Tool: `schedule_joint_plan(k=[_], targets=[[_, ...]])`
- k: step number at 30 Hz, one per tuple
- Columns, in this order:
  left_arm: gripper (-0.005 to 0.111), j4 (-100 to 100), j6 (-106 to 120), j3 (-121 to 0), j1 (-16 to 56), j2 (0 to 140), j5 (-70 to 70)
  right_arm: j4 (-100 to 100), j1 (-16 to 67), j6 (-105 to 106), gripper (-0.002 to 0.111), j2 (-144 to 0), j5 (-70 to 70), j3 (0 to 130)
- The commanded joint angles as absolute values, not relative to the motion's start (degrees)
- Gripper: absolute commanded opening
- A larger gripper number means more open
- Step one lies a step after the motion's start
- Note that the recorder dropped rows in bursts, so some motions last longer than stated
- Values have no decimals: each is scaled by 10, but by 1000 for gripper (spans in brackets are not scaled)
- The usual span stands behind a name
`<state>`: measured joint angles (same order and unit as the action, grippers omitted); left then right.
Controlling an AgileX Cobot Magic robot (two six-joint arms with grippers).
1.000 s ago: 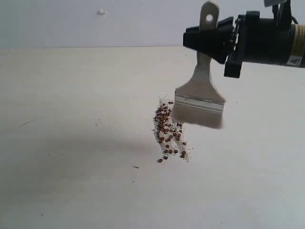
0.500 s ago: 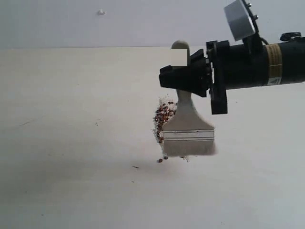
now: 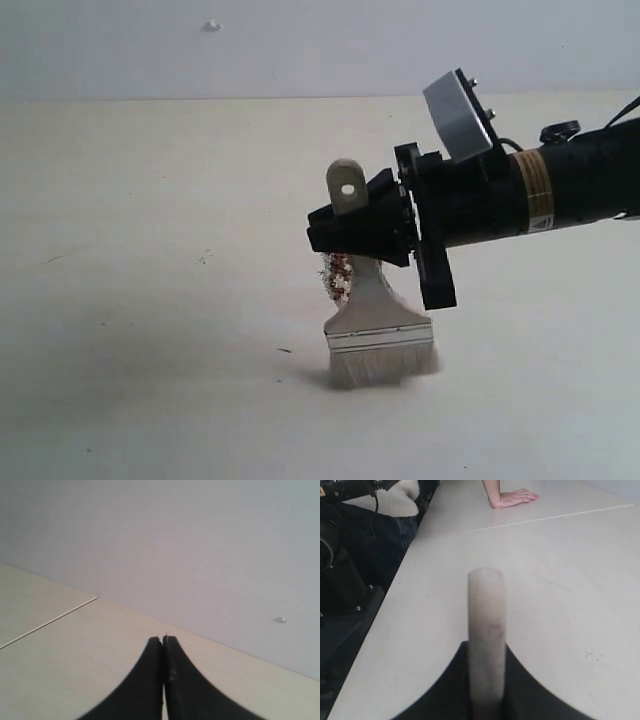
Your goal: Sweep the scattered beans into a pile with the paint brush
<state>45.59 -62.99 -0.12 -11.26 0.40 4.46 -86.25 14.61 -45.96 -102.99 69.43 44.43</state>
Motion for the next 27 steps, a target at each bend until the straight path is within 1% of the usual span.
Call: schedule_joint_plan(k=[1, 7, 20, 27], targets=[[0, 459, -629, 0, -112, 0, 46, -838, 146, -426, 0, -1066, 700, 445], [0, 459, -629, 0, -112, 0, 46, -830, 144, -413, 0, -1106, 700, 483], [0, 459, -629, 0, -112, 0, 46, -831, 83, -467, 0, -1218, 700, 640], [0, 459, -629, 0, -112, 0, 46, -837, 76, -511, 0, -1280, 700, 724]])
